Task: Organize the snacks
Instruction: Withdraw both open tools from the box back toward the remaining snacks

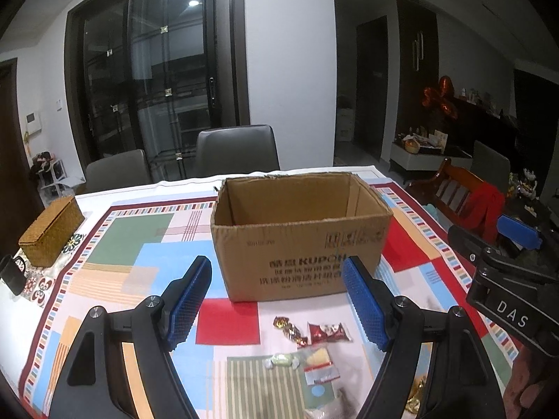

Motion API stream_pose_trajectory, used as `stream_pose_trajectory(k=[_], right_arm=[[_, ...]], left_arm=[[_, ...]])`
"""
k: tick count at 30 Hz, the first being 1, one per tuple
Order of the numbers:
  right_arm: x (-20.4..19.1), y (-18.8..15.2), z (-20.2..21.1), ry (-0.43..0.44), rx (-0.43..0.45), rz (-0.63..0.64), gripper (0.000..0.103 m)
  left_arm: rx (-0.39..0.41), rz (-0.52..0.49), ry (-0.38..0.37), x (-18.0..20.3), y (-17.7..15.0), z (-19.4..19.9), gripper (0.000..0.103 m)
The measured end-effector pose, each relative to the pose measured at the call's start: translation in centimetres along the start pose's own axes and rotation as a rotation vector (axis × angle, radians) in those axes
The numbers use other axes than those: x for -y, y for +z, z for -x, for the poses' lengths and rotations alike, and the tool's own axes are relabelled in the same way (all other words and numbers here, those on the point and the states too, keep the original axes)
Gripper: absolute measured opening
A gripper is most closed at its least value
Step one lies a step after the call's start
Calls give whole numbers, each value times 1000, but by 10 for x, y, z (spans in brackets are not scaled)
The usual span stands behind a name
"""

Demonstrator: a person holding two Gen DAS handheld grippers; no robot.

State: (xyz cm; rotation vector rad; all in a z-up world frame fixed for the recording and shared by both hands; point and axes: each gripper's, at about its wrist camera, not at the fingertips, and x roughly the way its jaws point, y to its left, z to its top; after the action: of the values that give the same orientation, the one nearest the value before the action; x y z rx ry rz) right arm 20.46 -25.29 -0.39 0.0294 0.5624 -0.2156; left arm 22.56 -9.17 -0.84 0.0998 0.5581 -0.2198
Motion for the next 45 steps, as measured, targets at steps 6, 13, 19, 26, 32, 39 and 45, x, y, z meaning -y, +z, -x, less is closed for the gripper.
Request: stream_pose_trajectory(k=[6, 13, 19, 26, 32, 39, 45], right_arm=[[4, -17, 13, -5, -4, 7, 75], [6, -39, 23, -21, -20, 21, 75], [9, -59, 30, -27, -42, 21, 75], [10, -75, 32, -36, -65, 28, 75], [11, -94, 32, -42, -88, 42, 75], [11, -113, 28, -42, -128, 41, 75], [14, -128, 20, -41, -169, 36, 75]], left_arm=[[-4, -10, -12, 3, -17, 9, 77], [-17, -30, -30, 10, -45, 17, 77], [-34, -51, -48, 17, -63, 21, 77], [-50, -66, -62, 20, -81, 22, 77], [-84, -76, -86, 23, -99, 15, 77], [-107, -94, -111, 25, -114, 10, 77], [-114, -113, -131, 30, -123, 6, 77]])
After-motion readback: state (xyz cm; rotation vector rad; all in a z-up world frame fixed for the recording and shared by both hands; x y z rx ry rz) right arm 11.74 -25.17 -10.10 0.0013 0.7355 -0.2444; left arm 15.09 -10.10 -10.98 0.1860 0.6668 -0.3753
